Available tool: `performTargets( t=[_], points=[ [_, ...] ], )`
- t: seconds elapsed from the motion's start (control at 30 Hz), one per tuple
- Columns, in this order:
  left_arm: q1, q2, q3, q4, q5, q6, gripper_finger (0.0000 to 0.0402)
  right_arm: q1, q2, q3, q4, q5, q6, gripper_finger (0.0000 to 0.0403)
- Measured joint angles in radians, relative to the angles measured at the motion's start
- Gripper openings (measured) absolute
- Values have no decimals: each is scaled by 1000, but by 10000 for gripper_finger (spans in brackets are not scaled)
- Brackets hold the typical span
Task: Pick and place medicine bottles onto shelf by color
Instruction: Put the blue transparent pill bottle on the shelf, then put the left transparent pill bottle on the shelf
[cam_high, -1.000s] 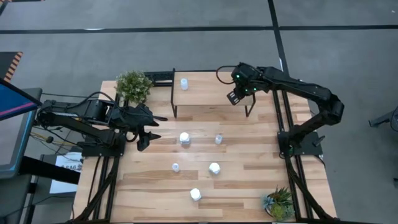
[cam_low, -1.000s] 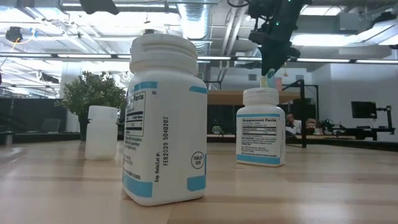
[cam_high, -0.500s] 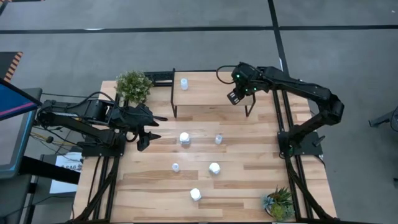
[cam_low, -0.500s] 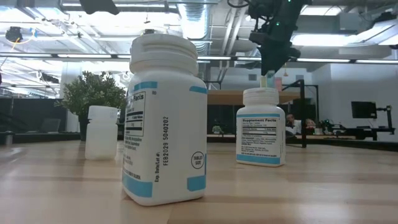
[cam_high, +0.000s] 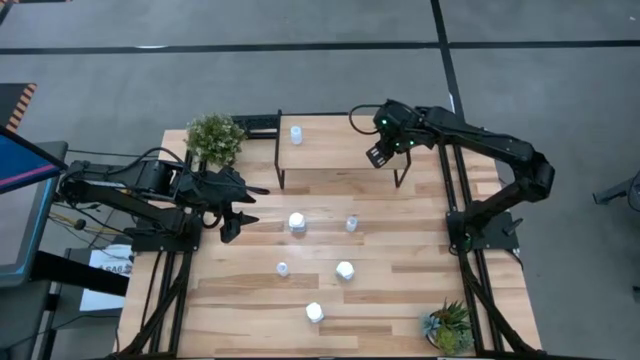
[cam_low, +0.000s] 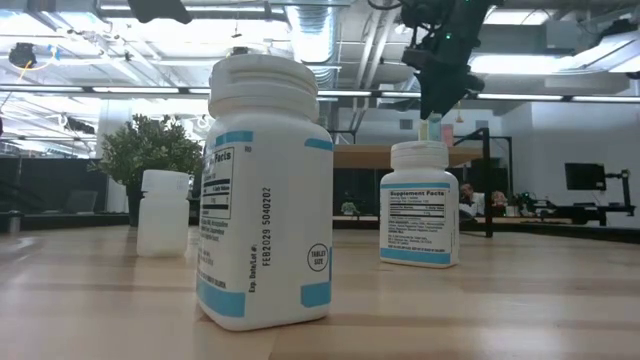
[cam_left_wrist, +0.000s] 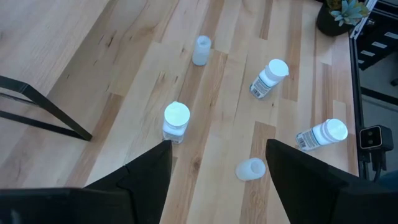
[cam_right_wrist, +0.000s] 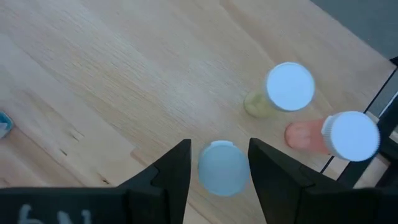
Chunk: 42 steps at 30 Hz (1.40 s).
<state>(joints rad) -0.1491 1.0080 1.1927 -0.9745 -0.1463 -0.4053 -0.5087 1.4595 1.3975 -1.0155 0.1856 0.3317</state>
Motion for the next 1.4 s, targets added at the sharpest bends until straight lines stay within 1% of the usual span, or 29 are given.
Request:
performTargets(
  t=[0.17,0.3,0.4,0.5,0.63,0.7,0.83,0.9,1.07,1.13,1.27,1.4],
  points=[
    [0,0,0,0,0,0,245,-4,-49,0,-1,0,8,182],
    [0,0,0,0,0,0,245,-3,-115,0,-2,-1,12,177],
    [0,0,0,0,0,-1,245,19,-176,0,-17,-36,19,174],
    [0,11,0,0,1,1,245,62,-239,0,-48,-92,19,172],
    [-1,63,0,2,30,69,245,138,-318,0,-120,-104,19,169],
    [-1,102,0,4,27,88,245,172,-355,0,-177,-104,29,168],
    [0,183,0,60,-5,90,245,231,-415,0,-279,-104,131,164],
    [3,214,0,96,-5,106,245,258,-441,0,-317,-104,176,163],
    [14,259,0,108,72,105,245,318,-496,0,-398,-103,251,158],
    [13,270,0,105,86,116,245,341,-512,-8,-395,-101,263,156],
    [-9,284,1,97,90,128,245,403,-530,-68,-380,-101,263,153],
    [-63,315,1,64,97,132,245,477,-540,-139,-392,-105,269,152]
  ],
)
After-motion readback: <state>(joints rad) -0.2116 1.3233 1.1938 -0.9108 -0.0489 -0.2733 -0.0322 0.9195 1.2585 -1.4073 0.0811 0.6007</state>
